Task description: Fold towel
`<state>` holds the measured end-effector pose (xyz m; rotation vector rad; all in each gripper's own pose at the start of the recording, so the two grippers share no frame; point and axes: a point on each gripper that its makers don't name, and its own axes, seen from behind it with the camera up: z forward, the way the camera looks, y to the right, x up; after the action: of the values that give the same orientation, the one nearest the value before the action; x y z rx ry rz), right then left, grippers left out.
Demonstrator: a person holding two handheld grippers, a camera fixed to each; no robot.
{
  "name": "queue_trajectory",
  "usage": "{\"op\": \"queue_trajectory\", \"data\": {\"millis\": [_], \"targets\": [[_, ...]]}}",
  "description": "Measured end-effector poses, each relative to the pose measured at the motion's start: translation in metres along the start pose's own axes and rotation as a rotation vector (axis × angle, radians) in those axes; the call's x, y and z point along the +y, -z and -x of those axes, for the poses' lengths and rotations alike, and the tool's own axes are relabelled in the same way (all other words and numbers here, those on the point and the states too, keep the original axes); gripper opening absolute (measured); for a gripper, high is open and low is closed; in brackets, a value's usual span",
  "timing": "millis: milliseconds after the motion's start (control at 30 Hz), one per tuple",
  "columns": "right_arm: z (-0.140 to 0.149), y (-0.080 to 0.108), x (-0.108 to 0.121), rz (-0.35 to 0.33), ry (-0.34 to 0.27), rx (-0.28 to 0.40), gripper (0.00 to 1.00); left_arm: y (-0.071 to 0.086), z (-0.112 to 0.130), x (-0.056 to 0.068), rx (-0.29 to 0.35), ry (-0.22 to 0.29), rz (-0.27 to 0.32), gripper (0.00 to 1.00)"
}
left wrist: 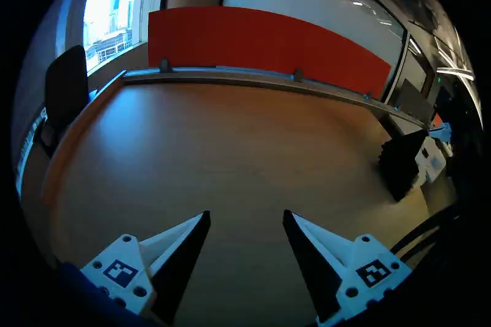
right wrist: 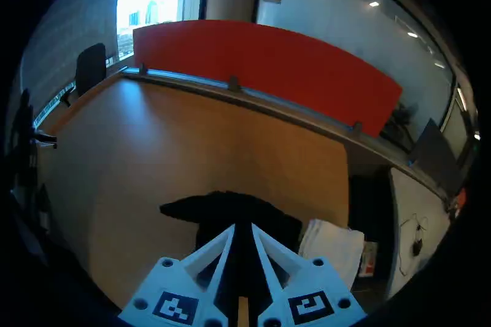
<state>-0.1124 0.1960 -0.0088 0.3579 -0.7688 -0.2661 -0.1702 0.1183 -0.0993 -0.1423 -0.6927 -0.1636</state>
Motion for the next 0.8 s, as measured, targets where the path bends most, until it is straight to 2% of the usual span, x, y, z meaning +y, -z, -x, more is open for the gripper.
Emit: {"op": "queue_trajectory", "data": {"millis": [200, 367, 600, 800], "targets": [[0.044, -0.001, 0.019, 0.047, -0.019, -0.071, 0.05, 0.002, 0.003, -0.003, -0.004, 0.002, -0.005, 0.88], [0.087, -0.009, 0.028, 0.073, -0.073, -0.131, 0.05, 0.002, 0.005, -0.005, -0.013, -0.009, -0.010, 0.88], [0.138, -0.025, 0.029, 0.090, -0.174, -0.188, 0.05, 0.001, 0.005, -0.004, -0.021, -0.021, -0.017, 0.88], [0.159, -0.039, 0.021, 0.090, -0.253, -0.191, 0.05, -0.001, 0.002, -0.002, -0.025, -0.031, -0.020, 0.88]]}}
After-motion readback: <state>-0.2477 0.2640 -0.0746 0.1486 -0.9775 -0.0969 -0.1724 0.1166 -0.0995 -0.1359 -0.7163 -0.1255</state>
